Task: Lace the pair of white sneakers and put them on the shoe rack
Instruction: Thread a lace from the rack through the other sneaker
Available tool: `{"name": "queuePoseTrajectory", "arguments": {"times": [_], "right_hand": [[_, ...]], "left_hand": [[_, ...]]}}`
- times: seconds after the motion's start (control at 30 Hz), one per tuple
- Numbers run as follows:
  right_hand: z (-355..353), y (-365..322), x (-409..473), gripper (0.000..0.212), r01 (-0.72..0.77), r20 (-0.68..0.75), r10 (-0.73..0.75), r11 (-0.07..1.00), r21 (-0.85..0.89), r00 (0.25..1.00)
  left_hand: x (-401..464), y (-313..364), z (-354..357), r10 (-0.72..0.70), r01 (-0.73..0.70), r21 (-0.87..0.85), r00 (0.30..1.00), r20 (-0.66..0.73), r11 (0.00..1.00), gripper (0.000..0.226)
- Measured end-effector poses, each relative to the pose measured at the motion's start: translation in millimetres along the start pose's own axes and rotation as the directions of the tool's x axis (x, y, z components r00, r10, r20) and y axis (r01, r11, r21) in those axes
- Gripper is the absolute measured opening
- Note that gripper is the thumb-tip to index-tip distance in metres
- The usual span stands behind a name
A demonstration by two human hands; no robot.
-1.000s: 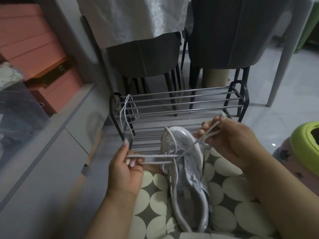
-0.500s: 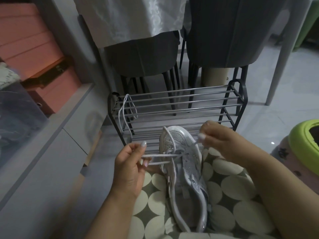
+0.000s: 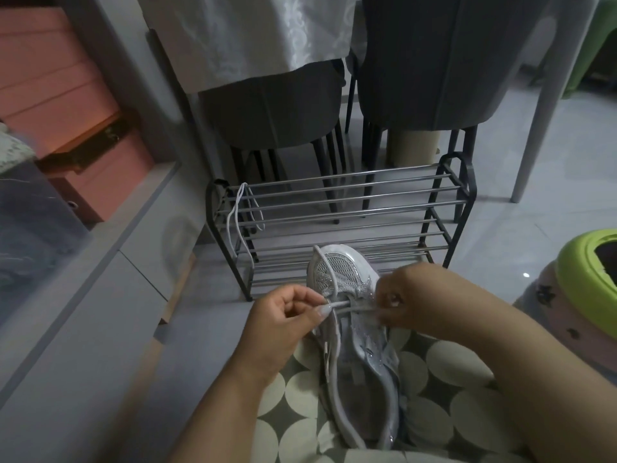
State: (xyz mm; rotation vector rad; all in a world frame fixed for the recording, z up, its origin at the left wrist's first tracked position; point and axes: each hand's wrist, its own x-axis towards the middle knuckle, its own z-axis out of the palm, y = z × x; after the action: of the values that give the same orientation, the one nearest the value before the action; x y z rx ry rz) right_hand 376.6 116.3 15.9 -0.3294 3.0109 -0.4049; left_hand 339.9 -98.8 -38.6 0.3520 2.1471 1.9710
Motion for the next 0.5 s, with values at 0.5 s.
{"name": "queuePoseTrajectory", "arguments": {"times": [0.5], "right_hand": [[-22.5,-1.9,-23.6,0.009,0.235,0.292,-0.348,0.903,0.36,0.891]], "left_hand": [[-1.1,-0.4,0.0,0.036,-0.019,0.159,0.993,-0.109,0.987,0.019]]}}
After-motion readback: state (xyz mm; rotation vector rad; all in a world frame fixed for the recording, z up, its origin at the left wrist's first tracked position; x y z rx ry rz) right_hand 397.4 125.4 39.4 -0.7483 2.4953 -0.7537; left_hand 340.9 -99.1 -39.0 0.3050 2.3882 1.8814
